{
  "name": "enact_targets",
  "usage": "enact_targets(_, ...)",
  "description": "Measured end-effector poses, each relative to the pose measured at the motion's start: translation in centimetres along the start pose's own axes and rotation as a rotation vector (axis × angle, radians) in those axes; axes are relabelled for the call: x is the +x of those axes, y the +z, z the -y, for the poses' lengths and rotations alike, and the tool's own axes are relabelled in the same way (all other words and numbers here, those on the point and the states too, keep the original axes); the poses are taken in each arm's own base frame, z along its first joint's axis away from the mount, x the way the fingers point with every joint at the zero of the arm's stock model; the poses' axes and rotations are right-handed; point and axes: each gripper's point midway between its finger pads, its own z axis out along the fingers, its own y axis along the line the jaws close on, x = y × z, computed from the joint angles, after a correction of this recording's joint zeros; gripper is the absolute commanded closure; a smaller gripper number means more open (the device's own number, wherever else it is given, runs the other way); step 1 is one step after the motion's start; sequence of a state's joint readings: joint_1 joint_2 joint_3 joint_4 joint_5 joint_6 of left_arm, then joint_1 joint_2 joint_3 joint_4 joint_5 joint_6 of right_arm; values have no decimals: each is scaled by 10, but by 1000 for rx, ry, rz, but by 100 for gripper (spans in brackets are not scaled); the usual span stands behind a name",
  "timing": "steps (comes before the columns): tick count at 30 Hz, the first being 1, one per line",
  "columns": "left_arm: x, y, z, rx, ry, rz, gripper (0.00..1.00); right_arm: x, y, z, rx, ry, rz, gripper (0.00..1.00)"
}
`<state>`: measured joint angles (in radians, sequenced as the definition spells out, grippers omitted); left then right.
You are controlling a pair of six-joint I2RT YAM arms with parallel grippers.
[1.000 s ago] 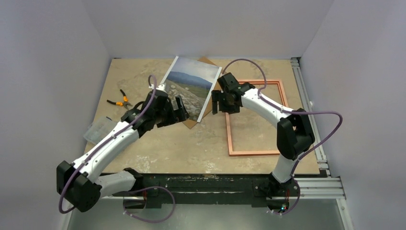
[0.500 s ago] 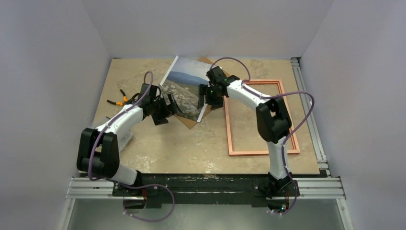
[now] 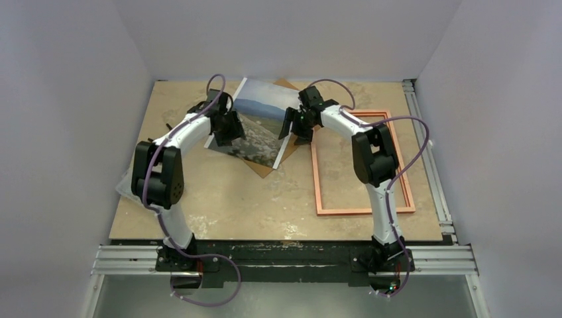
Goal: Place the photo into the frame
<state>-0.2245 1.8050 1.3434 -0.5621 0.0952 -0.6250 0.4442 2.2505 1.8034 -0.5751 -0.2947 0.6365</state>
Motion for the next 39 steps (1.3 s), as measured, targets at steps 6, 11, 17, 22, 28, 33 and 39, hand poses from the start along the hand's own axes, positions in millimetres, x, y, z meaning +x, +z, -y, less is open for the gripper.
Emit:
enact_targets(6,6,31,-11,-69,0,-80,65,1,3,-10,-49,4,-6,35)
enact_targets(11,27,45,-20,-99,-11,-183,81,7,7,-15,-90,12,-21,35)
enact_targets(17,29,50,-9,-84,2,-232,84,11,10,-21,-160,25,-35,36)
enact_targets(22,42,49,-1,-77,23,-264,87,18,7,-23,-219,42,-35,37)
enact_targets(28,73,42,6,-66,59,-314,96,43,-3,-21,-251,68,-77,38)
enact_targets(33,92,38,14,-65,97,-317,100,68,-9,-18,-240,64,-114,39)
enact_targets(39,113,28,18,-17,101,-277,82,81,-13,-14,-218,55,-132,39)
